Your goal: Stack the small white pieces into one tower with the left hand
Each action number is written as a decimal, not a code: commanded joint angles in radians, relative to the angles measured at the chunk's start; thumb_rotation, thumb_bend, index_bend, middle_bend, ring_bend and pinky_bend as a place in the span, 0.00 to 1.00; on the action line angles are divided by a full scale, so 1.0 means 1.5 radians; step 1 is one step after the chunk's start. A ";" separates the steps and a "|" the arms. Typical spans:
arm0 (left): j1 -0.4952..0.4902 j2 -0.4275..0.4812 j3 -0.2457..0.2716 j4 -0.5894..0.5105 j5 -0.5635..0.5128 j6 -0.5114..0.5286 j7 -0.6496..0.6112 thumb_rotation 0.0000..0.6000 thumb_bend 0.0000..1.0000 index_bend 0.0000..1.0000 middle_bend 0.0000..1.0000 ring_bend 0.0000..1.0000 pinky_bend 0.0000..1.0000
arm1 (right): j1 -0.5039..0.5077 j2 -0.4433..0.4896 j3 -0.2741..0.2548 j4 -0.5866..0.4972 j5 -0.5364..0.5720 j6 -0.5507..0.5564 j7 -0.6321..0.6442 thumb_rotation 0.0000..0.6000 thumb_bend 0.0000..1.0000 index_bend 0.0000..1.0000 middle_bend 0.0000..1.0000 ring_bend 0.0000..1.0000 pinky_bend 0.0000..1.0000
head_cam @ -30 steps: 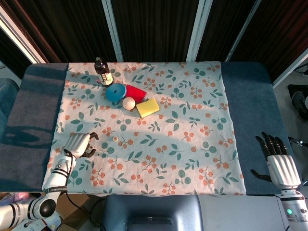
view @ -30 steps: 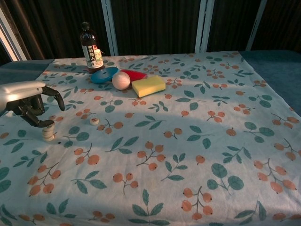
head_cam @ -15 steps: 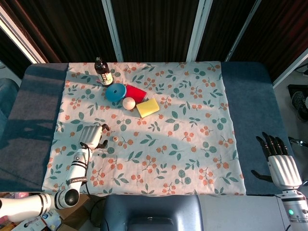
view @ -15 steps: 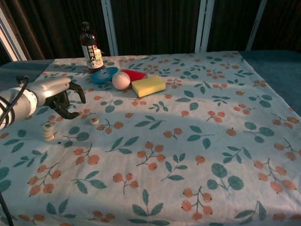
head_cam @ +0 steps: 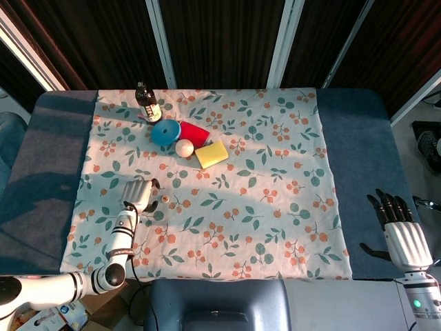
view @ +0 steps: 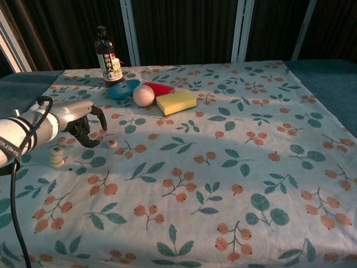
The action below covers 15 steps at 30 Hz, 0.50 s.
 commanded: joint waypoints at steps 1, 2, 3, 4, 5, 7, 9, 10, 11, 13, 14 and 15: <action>0.000 -0.004 0.002 -0.002 0.004 0.005 0.000 1.00 0.37 0.36 1.00 1.00 1.00 | 0.001 -0.001 -0.001 0.000 -0.001 -0.002 -0.001 1.00 0.16 0.00 0.00 0.00 0.00; -0.001 -0.011 0.005 0.003 0.009 0.010 0.003 1.00 0.37 0.36 1.00 1.00 1.00 | 0.001 -0.001 -0.001 0.000 -0.001 -0.003 -0.001 1.00 0.16 0.00 0.00 0.00 0.00; -0.002 -0.017 0.006 0.007 0.012 0.013 0.002 1.00 0.37 0.36 1.00 1.00 1.00 | 0.001 -0.001 -0.001 0.000 -0.001 -0.003 -0.001 1.00 0.16 0.00 0.00 0.00 0.00; -0.002 -0.024 0.006 0.011 0.015 0.014 0.000 1.00 0.37 0.36 1.00 1.00 1.00 | 0.002 0.000 -0.001 0.000 0.000 -0.004 -0.001 1.00 0.16 0.00 0.00 0.00 0.00; -0.003 -0.030 0.006 0.015 0.017 0.013 -0.002 1.00 0.37 0.36 1.00 1.00 1.00 | 0.002 0.000 -0.001 0.000 0.000 -0.004 0.000 1.00 0.16 0.00 0.00 0.00 0.00; -0.006 -0.044 0.008 0.025 0.024 0.012 -0.003 1.00 0.37 0.36 1.00 1.00 1.00 | 0.001 0.001 0.000 0.000 0.001 -0.004 0.002 1.00 0.16 0.00 0.00 0.00 0.00; -0.008 -0.055 0.011 0.035 0.031 0.015 0.001 1.00 0.37 0.36 1.00 1.00 1.00 | 0.000 0.002 0.000 0.000 0.001 -0.001 0.005 1.00 0.16 0.00 0.00 0.00 0.00; -0.008 -0.059 0.013 0.039 0.034 0.016 0.002 1.00 0.37 0.36 1.00 1.00 1.00 | -0.001 0.003 0.000 0.001 0.001 0.001 0.006 1.00 0.16 0.00 0.00 0.00 0.00; -0.009 -0.064 0.014 0.044 0.035 0.016 0.003 1.00 0.37 0.36 1.00 1.00 1.00 | -0.002 0.004 0.000 0.001 0.001 0.003 0.009 1.00 0.16 0.00 0.00 0.00 0.00; -0.009 -0.067 0.014 0.047 0.036 0.016 0.004 1.00 0.37 0.36 1.00 1.00 1.00 | -0.003 0.005 0.001 0.001 0.001 0.004 0.010 1.00 0.16 0.00 0.00 0.00 0.00; -0.009 -0.069 0.013 0.049 0.036 0.016 0.004 1.00 0.37 0.36 1.00 1.00 1.00 | -0.003 0.005 0.001 0.001 0.001 0.004 0.010 1.00 0.16 0.00 0.00 0.00 0.00; -0.009 -0.070 0.014 0.051 0.037 0.016 0.005 1.00 0.37 0.37 1.00 1.00 1.00 | -0.003 0.005 0.000 0.001 0.001 0.005 0.011 1.00 0.16 0.00 0.00 0.00 0.00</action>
